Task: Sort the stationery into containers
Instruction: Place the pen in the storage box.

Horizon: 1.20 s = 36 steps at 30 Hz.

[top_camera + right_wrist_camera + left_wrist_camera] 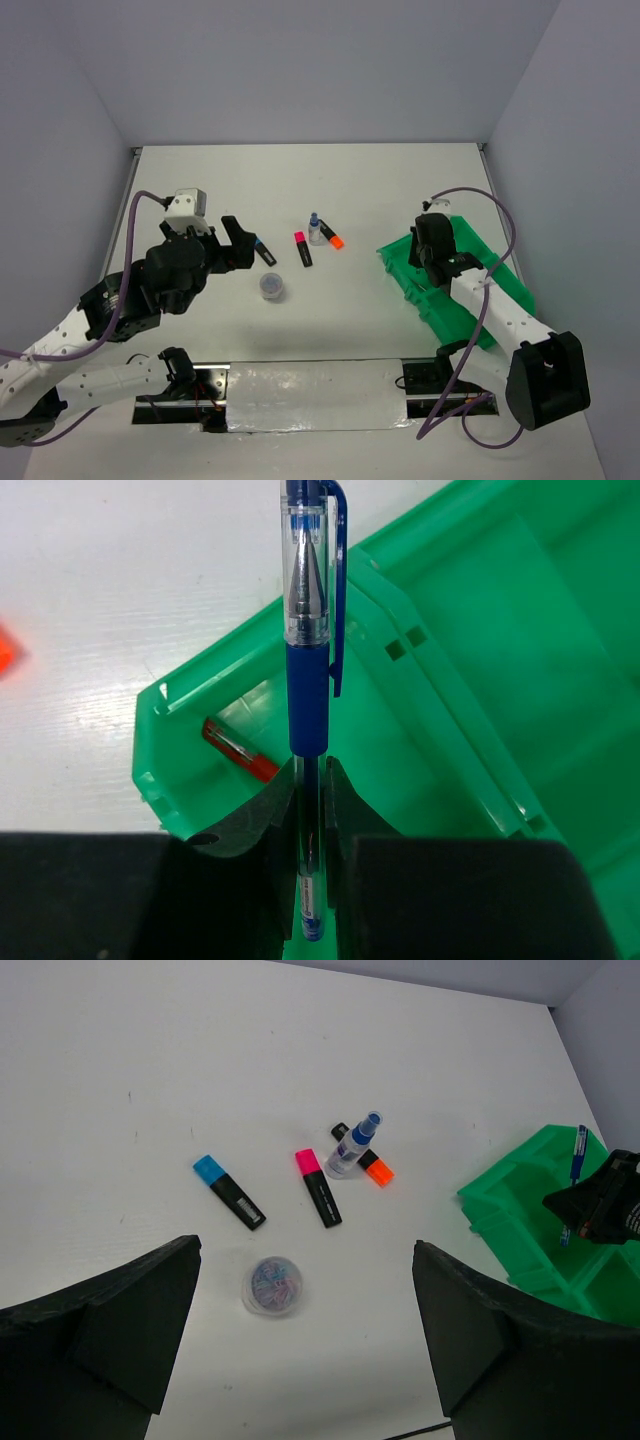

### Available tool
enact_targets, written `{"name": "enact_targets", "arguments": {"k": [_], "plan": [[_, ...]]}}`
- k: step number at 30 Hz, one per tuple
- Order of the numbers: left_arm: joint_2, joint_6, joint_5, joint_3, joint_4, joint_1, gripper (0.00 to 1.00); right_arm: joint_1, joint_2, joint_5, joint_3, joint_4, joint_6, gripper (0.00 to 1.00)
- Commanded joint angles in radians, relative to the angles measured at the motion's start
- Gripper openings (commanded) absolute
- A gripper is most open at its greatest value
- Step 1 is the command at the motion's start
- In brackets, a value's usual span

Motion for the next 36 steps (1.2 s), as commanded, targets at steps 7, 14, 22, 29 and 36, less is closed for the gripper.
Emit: {"name": "enact_targets", "arguments": {"k": [7,14,22,29,36], "plan": [[-0.007,0.041,0.010,-0.002,0.060,0.000,0.99,-0.009,-0.018,0.022,0.003,-0.068,0.036,0.10],[-0.024,0.045,0.013,-0.019,0.069,0.000,0.99,-0.009,-0.009,-0.012,0.000,-0.120,0.119,0.12],[-0.048,0.051,0.024,-0.028,0.069,0.000,0.99,-0.009,-0.028,0.052,-0.005,-0.154,0.168,0.17],[-0.063,0.067,0.044,-0.040,0.091,0.000,0.99,-0.006,0.049,0.068,0.025,-0.174,0.165,0.19],[-0.065,0.077,0.053,-0.046,0.108,0.000,0.99,-0.004,0.025,0.065,0.017,-0.168,0.162,0.31]]}}
